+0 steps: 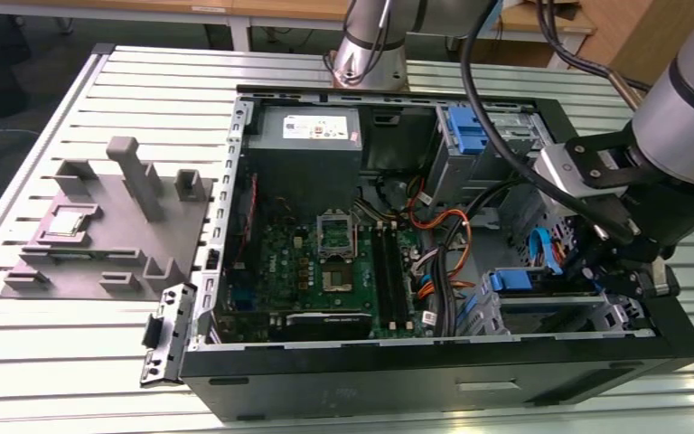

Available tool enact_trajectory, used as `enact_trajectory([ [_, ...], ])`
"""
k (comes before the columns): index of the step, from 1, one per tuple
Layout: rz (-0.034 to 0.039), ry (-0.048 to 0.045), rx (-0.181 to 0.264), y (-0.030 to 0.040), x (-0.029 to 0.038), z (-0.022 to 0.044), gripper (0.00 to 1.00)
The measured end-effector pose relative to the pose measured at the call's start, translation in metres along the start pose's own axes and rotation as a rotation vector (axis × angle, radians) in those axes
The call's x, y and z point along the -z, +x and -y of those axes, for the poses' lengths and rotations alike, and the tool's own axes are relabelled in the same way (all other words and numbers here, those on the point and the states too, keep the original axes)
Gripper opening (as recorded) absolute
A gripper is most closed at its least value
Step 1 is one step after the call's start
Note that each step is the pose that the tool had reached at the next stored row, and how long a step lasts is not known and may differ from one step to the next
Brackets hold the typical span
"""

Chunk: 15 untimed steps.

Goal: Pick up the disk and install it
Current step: 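Insert the second disk wire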

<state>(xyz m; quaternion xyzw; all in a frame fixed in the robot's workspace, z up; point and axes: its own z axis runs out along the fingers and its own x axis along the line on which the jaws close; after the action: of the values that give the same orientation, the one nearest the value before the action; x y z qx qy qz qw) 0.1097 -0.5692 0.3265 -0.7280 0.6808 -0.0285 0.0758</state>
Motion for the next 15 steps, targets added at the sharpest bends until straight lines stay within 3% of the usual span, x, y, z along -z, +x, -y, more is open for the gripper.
enact_trajectory([
  [9, 0.0007, -0.0001, 0.0, 0.0, -0.0011, -0.0003, 0.17],
  [11, 0.002, 0.0001, 0.0, 0.0, -0.0018, -0.0004, 0.18],
  [12, 0.0015, 0.0001, 0.0, 0.0001, -0.0016, -0.0004, 0.24],
  [15, 0.0005, 0.0, 0.0, 0.0, -0.0011, -0.0003, 0.24],
])
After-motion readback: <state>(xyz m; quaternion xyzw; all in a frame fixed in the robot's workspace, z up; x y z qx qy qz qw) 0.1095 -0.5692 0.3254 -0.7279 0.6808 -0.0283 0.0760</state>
